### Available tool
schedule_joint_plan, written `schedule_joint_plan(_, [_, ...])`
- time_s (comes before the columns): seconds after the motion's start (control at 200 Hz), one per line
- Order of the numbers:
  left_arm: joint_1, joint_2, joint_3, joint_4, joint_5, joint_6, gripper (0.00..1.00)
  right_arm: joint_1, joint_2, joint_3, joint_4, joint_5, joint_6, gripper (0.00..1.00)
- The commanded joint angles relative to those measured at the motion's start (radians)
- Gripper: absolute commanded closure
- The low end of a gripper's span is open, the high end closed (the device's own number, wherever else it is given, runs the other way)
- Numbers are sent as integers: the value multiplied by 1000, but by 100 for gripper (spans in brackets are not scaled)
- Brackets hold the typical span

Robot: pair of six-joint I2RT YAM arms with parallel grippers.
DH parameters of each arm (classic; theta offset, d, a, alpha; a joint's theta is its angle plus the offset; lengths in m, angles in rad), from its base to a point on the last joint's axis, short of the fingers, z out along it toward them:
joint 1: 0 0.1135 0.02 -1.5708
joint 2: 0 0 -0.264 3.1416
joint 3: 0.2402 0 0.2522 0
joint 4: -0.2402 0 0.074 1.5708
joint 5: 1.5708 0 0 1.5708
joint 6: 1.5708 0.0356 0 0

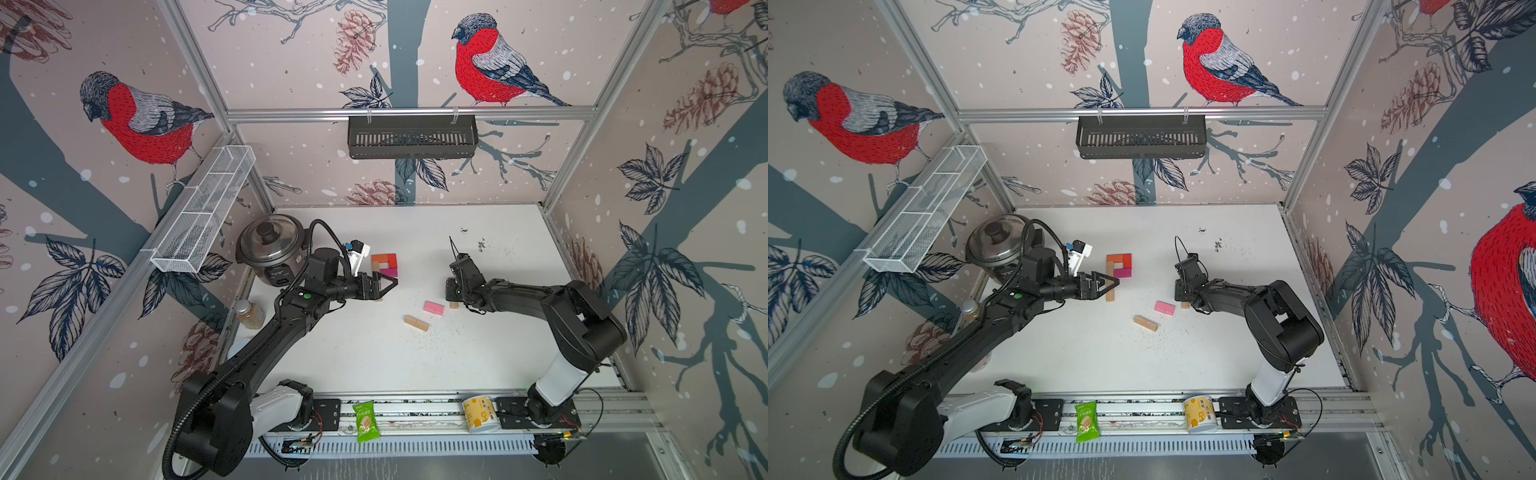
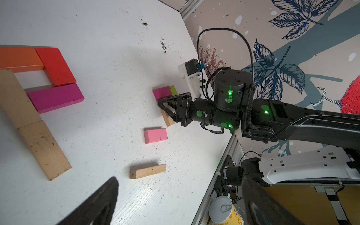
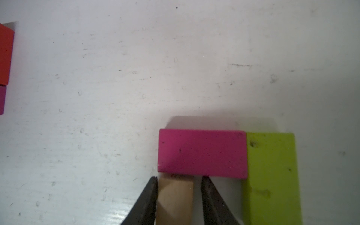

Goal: Assemble the letter p with building blocks
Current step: Adjust the building block at the center of the board.

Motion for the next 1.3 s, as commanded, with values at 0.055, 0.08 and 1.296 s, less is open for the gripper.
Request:
schedule_joint_plan(0.055, [1,3,4,17,1,3,3,-2,9,-9,-81,-24,7,60])
schedule_joint_plan(0.08, [1,3,4,15,1,3,3,-2,9,-8,-80,-25,7,60])
schedule_joint_plan(1.296, [1,-29,1,22,10,-2,3,90,-335,-196,-166,-49,73,91])
